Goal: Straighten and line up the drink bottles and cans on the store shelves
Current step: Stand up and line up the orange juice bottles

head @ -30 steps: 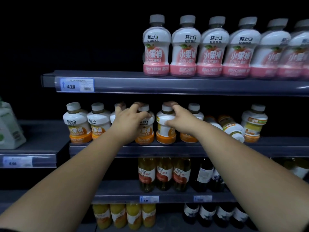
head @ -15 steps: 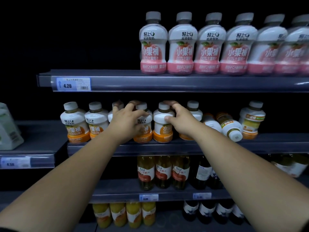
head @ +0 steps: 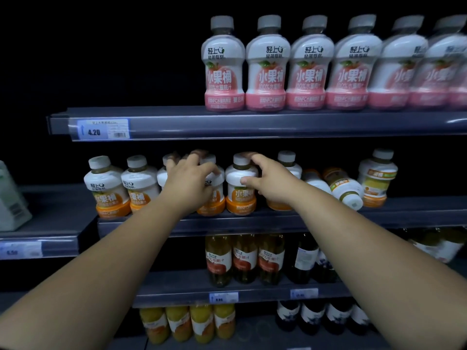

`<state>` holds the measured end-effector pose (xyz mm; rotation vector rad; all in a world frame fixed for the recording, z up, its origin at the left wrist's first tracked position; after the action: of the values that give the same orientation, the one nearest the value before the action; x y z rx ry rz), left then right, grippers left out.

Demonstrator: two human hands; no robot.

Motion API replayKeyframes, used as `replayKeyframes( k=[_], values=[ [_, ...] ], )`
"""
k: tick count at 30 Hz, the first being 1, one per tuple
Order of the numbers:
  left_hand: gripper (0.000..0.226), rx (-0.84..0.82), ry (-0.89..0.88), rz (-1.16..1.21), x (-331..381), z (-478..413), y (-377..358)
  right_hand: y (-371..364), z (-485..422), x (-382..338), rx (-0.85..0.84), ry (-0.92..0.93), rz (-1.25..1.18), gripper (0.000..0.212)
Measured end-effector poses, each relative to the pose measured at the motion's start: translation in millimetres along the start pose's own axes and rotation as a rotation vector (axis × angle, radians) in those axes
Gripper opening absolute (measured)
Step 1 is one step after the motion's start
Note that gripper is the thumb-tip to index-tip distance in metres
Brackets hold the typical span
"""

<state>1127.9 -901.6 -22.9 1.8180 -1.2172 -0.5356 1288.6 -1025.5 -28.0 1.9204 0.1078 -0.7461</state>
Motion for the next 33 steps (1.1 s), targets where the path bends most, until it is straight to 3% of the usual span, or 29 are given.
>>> replayKeyframes(
  k=[4, 8, 11, 16, 19, 22, 26, 29, 33],
  values=[
    [0.041, 0.039, -0.051, -0.017, 26, -4, -5, 27, 17, 13, 0.002, 0.021, -0.062, 0.061],
    [0.045, 0.044, -0.099, -0.042, 52, -12, -15, 61, 30, 40, 0.202, 0.01, 0.076, 0.043],
    [0.051, 0.011, -0.097, -0.059, 64, -18, -27, 72, 30, 59, 0.289, -0.062, 0.156, 0.05],
    [0.046, -0.017, -0.055, -0.101, 65, -22, -36, 58, 15, 65, 0.153, -0.16, 0.1, 0.091],
    [0.046, -0.017, -0.058, -0.114, 65, -24, -35, 51, 8, 63, 0.094, -0.164, 0.185, 0.089],
    [0.047, -0.02, -0.059, -0.126, 65, -23, -34, 53, 9, 65, 0.144, -0.189, 0.243, 0.095],
    [0.047, -0.033, -0.047, -0.117, 64, -23, -33, 58, 10, 73, 0.054, -0.146, 0.07, 0.111],
    [0.045, -0.057, -0.046, -0.068, 59, -24, -29, 55, 11, 77, -0.045, -0.089, 0.081, 0.104],
    [0.044, -0.071, -0.068, 0.006, 51, -25, -23, 52, 8, 76, -0.003, -0.059, 0.187, 0.1]
  ],
)
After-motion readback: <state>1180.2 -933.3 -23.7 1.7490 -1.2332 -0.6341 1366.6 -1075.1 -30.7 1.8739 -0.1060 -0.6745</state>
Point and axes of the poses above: each hand's wrist, its own z-axis away from the middle knuckle, its own y-axis out of the back of the hand, x = y × z, the point moved 4 cm from there along -z, towards the middle knuckle, and after that the axes turned 9 degrees about z, right-handed, at the moved point
